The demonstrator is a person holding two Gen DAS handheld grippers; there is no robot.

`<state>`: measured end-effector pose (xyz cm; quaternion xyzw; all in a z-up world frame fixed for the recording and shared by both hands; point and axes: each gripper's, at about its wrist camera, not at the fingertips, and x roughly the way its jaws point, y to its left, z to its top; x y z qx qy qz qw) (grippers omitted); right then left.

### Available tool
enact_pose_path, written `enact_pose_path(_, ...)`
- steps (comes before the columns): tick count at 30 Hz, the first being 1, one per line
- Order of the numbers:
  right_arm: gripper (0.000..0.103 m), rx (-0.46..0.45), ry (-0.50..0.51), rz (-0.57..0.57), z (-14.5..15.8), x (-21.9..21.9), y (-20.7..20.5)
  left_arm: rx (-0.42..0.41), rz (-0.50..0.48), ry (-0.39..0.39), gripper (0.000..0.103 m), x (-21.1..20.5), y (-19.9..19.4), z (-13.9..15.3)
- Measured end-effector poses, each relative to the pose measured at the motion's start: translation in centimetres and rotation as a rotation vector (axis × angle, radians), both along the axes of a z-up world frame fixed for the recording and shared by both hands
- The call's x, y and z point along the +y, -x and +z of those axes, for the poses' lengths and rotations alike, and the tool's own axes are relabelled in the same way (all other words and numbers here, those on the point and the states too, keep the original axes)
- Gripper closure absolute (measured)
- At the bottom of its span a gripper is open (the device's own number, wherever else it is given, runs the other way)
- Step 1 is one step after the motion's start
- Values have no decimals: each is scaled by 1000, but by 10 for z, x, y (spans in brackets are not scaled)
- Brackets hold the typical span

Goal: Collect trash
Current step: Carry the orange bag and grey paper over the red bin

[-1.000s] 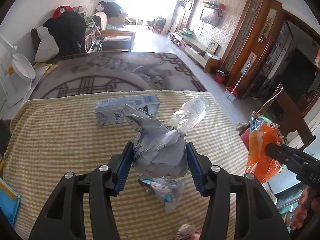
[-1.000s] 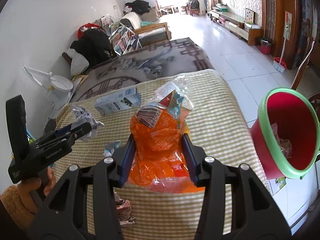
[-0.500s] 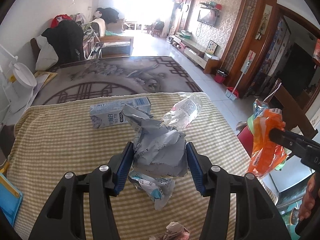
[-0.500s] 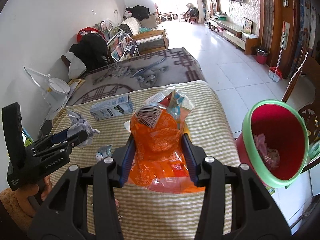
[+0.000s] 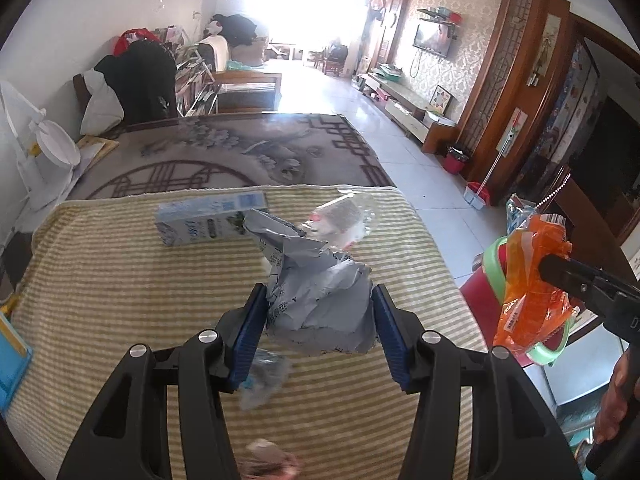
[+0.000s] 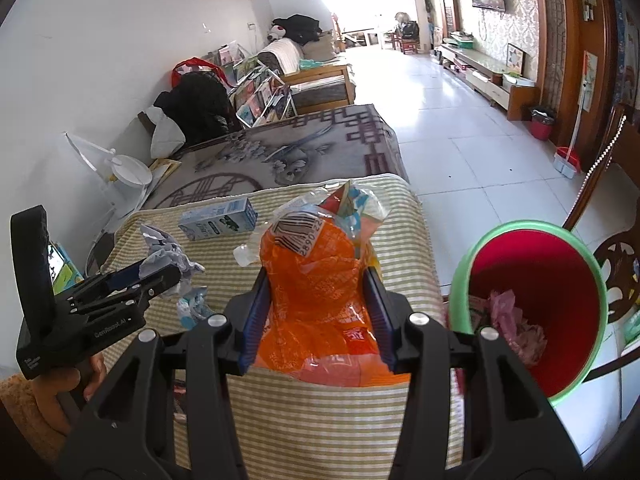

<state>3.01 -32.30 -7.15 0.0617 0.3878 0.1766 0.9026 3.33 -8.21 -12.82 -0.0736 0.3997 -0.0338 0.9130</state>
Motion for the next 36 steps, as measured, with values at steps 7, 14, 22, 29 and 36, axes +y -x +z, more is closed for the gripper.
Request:
enact_pose_path(7, 58, -23, -2, 23, 2, -44, -3, -2, 46, 19, 52, -40, 3, 1)
enact_pose_path(14, 58, -31, -7, 36, 1, -75, -6, -7, 61, -8, 52, -77, 9, 2)
enact_pose_path(22, 58, -39, -22, 22, 2, -97, -9, -22, 53, -35, 52, -99, 7, 12)
enact_pose_path(29, 58, -48, -31, 9, 4, -108, -14, -27, 39, -48, 52, -117, 1, 17)
enact_pose_path(36, 57, -57, -34, -4, 5, -116, -22, -26, 15, -32, 52, -133, -8, 21)
